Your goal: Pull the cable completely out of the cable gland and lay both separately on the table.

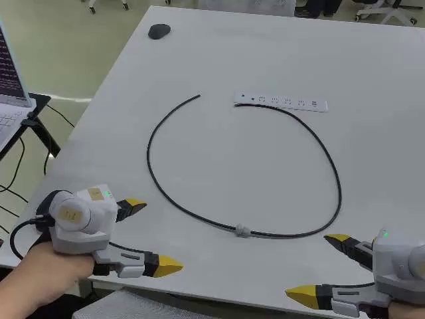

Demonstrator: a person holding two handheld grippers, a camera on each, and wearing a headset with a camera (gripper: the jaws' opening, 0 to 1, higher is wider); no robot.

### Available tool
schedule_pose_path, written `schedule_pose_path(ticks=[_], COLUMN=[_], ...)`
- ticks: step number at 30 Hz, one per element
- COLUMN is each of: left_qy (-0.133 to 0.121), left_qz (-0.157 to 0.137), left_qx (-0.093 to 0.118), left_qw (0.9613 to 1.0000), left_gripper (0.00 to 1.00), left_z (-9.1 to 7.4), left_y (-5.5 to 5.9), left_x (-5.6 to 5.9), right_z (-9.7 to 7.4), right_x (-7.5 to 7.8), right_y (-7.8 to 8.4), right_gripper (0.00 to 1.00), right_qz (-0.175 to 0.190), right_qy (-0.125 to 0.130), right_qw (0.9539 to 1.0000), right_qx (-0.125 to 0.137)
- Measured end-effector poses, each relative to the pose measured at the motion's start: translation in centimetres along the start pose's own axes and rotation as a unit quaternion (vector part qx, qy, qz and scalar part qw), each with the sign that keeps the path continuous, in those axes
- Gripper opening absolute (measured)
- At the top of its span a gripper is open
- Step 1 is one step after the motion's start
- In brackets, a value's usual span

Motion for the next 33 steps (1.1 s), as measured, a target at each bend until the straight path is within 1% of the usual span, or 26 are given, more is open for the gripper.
schedule_pose_path(ticks=[4,8,14,17,22,27,33], left_qy=[0.001,0.004,0.008,0.009,0.009,0.013,0.017], left_qz=[0.005,0.008,0.014,0.012,0.011,0.010,0.005], left_qx=[-0.005,-0.003,-0.006,-0.006,-0.009,-0.010,-0.013], left_qw=[1.0000,1.0000,0.9999,0.9999,0.9999,0.9998,0.9998], left_gripper=[0.92,0.92,0.91,0.91,0.93,0.95,0.98], left_z=[0.1,0.2,0.2,0.2,0.4,0.6,0.9], left_y=[0.1,0.1,0.0,0.0,0.1,0.2,0.3], left_x=[0.1,0.1,0.2,0.2,0.0,-0.1,-0.2], right_z=[0.0,0.2,0.4,0.5,0.8,1.0,1.5], right_x=[-0.1,-0.2,-0.2,-0.1,0.0,0.4,0.6], right_y=[0.1,0.1,0.1,0.0,-0.4,-0.5,-0.8], right_gripper=[0.96,0.95,0.95,0.96,0.96,0.96,0.96], right_qz=[0.001,0.002,0.000,0.001,-0.003,-0.006,-0.009], right_qy=[-0.002,-0.002,-0.003,-0.004,-0.004,-0.002,-0.007], right_qw=[1.0000,1.0000,1.0000,1.0000,1.0000,1.0000,0.9999], right_qx=[-0.002,-0.003,-0.003,-0.003,-0.002,-0.005,-0.008])
Point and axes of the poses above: the centre of the closed fingertips' face, and the gripper's own axes: z roughly forward along the fingers, x roughly to its right, y roughly out of its underside, the point moved 2 cm from there along -z, roughly backward along the fingers, and after that the axes turned 7 degrees about -z, right-handed, at the moved point
